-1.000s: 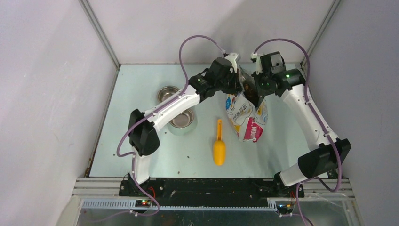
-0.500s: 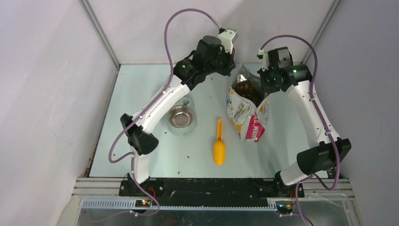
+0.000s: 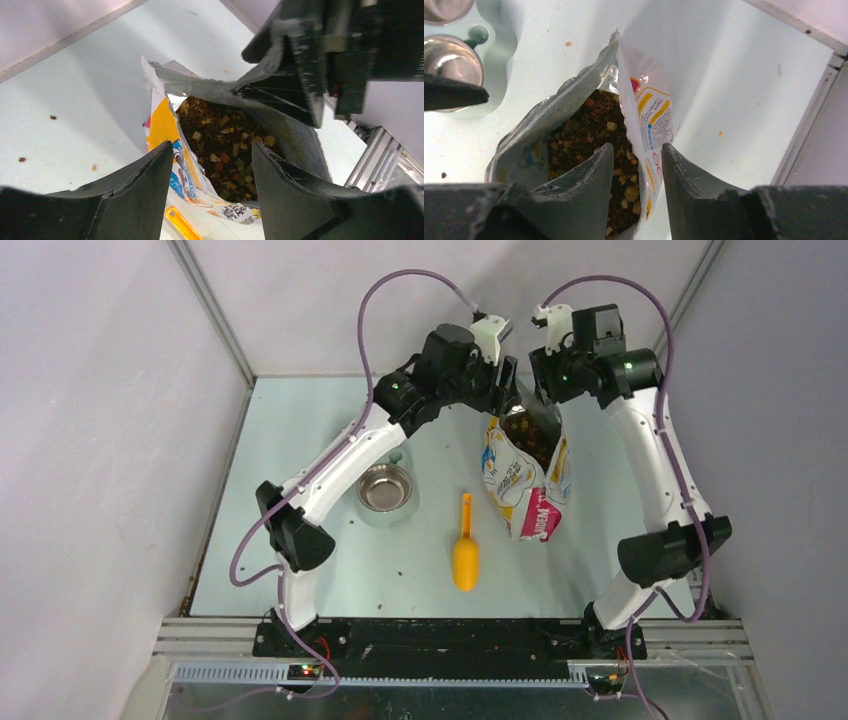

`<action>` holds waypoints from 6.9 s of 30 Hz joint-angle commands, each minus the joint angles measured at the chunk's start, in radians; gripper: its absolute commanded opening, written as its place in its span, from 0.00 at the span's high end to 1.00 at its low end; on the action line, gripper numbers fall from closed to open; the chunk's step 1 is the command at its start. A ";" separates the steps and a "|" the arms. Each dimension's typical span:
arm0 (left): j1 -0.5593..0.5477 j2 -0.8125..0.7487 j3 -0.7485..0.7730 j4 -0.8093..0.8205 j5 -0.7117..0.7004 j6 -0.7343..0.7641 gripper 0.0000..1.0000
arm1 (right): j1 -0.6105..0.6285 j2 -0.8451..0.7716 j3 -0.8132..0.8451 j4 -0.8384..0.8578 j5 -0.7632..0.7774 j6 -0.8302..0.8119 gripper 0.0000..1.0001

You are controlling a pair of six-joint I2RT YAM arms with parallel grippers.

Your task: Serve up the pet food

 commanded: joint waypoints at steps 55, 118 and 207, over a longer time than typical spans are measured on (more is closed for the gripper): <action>0.076 -0.427 -1.171 0.453 0.086 0.055 0.25 | -0.093 -0.672 -0.539 0.329 -0.260 0.087 0.26; 0.468 -0.706 -0.800 0.711 0.588 -0.219 1.00 | 0.148 -0.264 -0.265 0.515 -0.797 0.221 0.35; 0.515 -0.563 -0.565 0.408 0.620 -0.430 0.23 | 0.512 -0.121 -0.151 0.182 0.018 -0.405 1.00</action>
